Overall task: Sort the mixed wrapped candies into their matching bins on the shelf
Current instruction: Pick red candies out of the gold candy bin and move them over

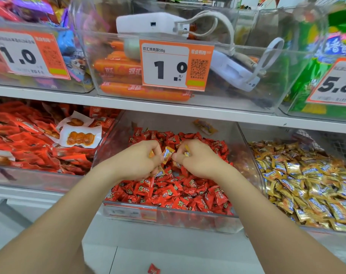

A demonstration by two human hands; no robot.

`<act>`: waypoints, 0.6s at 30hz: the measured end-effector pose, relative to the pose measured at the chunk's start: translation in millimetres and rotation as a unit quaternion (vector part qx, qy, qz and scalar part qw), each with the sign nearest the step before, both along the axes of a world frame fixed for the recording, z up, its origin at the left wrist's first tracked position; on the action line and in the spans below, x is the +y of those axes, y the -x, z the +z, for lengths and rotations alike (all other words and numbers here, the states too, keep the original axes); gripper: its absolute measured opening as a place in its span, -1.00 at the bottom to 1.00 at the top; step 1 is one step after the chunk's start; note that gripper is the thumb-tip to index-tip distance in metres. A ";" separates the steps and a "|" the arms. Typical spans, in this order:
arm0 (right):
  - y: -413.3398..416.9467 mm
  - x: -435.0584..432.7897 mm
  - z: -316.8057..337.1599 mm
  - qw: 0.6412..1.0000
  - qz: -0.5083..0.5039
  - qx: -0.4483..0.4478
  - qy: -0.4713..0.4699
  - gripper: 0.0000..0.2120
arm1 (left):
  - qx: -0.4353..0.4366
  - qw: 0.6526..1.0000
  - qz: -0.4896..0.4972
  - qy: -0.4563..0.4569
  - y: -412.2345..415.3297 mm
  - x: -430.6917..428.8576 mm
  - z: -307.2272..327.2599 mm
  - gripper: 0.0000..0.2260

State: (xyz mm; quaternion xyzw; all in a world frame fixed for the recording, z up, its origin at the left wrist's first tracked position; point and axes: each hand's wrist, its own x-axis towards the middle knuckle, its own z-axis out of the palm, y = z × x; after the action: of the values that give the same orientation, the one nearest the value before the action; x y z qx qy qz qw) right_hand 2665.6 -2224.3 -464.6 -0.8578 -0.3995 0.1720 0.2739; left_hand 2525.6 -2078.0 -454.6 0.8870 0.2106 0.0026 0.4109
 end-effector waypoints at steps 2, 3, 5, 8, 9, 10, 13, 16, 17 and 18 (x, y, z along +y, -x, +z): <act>0.3 -9.7 5.1 1.000 0.002 0.015 -0.001 -0.80 | 0.032 0.997 -0.007 -0.069 0.9 -0.7 0.1 -0.82; 0.0 -12.9 6.1 1.000 -0.004 0.010 -0.006 -0.82 | 0.050 0.993 -0.004 -0.104 1.8 -2.0 0.5 -0.80; -0.2 -15.8 6.2 0.999 -0.022 0.007 -0.039 -0.93 | 0.062 0.987 0.016 -0.148 2.9 -6.2 2.9 -0.74; 3.0 -11.9 1.3 0.998 -0.004 0.011 -0.062 -0.89 | 0.015 0.986 0.056 -0.158 2.8 -14.1 7.9 -0.66; 5.9 -9.5 -0.6 0.999 0.015 0.000 -0.051 -0.88 | 0.000 0.986 0.063 -0.157 3.0 -15.9 9.2 -0.65; 9.1 -6.2 -3.3 0.998 0.040 -0.014 -0.036 -0.85 | -0.009 0.985 0.067 -0.159 3.3 -16.7 9.7 -0.65; 13.0 5.9 -12.7 0.995 0.101 -0.022 -0.004 -0.67 | -0.006 0.982 0.067 -0.178 7.2 -18.1 9.1 -0.66; 19.5 16.3 -22.4 0.990 0.132 -0.050 0.028 -0.79 | -0.010 0.979 0.088 -0.186 12.8 -15.9 5.9 -0.69; 21.8 19.5 -25.5 0.988 0.134 -0.065 0.037 -0.82 | -0.013 0.978 0.098 -0.184 14.4 -14.6 4.0 -0.70; 23.2 22.5 -27.0 0.988 0.125 -0.081 0.043 -0.80 | -0.016 0.977 0.107 -0.183 15.4 -12.8 1.9 -0.70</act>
State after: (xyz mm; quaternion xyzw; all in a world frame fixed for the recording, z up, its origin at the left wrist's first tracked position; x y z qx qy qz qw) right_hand 2642.4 -2201.7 -491.6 -0.8230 -0.5170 0.1519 0.1795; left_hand 2510.2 -2090.9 -452.7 0.9194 0.2932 0.0994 0.2424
